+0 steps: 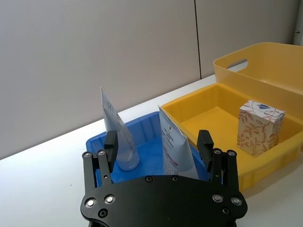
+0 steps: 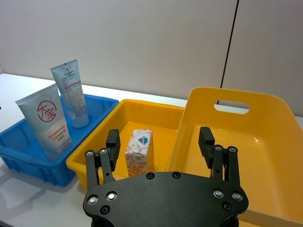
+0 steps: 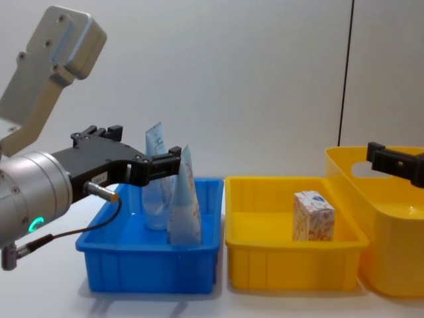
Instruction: Bimanual collaborative sorting of washing and personal care products
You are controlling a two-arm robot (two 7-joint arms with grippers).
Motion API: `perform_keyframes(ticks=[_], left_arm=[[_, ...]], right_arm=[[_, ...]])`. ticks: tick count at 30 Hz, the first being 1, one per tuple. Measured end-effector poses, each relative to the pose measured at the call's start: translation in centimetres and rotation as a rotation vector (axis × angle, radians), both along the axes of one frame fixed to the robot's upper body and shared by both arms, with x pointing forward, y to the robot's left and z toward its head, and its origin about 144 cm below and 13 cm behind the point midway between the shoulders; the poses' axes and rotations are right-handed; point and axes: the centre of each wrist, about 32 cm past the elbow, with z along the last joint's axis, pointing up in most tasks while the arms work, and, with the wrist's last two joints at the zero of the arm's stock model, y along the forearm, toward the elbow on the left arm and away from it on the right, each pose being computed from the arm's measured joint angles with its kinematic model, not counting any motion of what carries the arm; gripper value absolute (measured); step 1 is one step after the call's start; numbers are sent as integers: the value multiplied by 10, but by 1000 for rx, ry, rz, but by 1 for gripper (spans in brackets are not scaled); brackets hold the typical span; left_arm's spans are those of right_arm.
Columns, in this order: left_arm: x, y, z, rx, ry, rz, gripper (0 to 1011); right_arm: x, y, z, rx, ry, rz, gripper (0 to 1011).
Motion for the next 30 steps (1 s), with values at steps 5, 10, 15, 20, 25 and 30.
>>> perform_keyframes(ticks=[5, 10, 15, 20, 25, 30], left_arm=[[0, 0, 0, 0, 0, 0, 1002], [0, 0, 0, 0, 0, 0, 1001], [0, 0, 0, 0, 0, 0, 1002], [0, 0, 0, 0, 0, 0, 1002], [0, 0, 0, 0, 0, 0, 1001], [0, 0, 0, 0, 0, 0, 1001]], right_arm=[[0, 0, 0, 0, 0, 0, 1004], [0, 0, 0, 0, 0, 0, 1004], [0, 0, 0, 0, 0, 0, 1004], [0, 0, 0, 0, 0, 0, 1004], [0, 0, 0, 0, 0, 0, 1004], [0, 0, 0, 0, 0, 0, 1004]])
